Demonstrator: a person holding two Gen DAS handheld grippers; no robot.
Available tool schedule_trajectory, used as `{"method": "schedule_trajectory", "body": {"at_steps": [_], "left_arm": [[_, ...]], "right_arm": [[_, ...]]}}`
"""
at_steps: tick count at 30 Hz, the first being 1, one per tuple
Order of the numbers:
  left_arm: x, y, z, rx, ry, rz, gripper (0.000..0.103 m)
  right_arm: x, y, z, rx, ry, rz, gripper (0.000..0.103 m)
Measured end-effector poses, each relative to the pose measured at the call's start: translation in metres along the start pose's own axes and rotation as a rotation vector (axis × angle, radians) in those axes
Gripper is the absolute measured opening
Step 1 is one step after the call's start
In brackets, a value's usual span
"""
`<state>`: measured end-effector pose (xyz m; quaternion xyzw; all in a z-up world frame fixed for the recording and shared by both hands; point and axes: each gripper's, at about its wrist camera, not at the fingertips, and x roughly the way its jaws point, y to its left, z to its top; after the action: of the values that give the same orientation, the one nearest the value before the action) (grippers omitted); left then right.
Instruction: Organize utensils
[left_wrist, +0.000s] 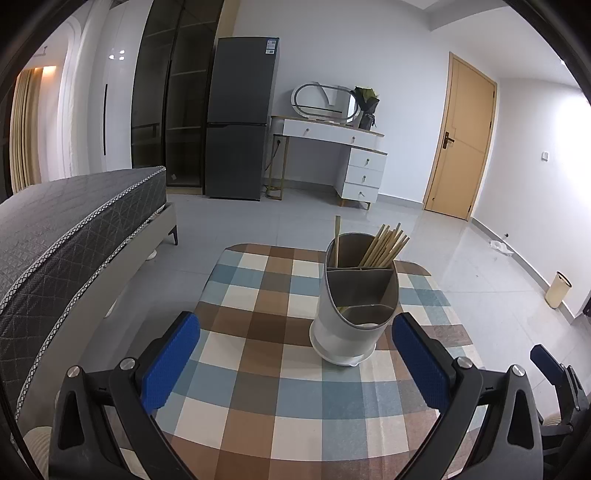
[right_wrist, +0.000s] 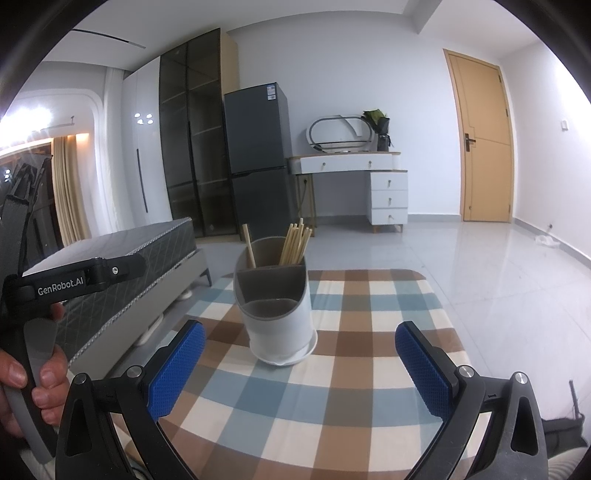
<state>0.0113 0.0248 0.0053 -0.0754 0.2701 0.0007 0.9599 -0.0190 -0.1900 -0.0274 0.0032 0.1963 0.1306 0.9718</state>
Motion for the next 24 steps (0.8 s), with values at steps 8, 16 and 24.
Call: {"method": "schedule_trajectory", "body": {"at_steps": [8, 16, 24], "left_arm": [[-0.0006, 0.0000, 0.0004, -0.004, -0.007, 0.020, 0.101], [0.0000, 0.0018, 0.0009, -0.015, -0.003, 0.021, 0.101], [-0.0014, -0.0024, 0.0001, 0.006, -0.012, 0.020, 0.101]], "right_arm": [[0.0002, 0.0007, -0.0008, -0.007, 0.006, 0.005, 0.103], [0.0006, 0.0004, 0.0000, -0.009, 0.009, 0.008, 0.103], [0.0006, 0.0009, 0.0002, -0.011, 0.012, 0.010, 0.103]]}}
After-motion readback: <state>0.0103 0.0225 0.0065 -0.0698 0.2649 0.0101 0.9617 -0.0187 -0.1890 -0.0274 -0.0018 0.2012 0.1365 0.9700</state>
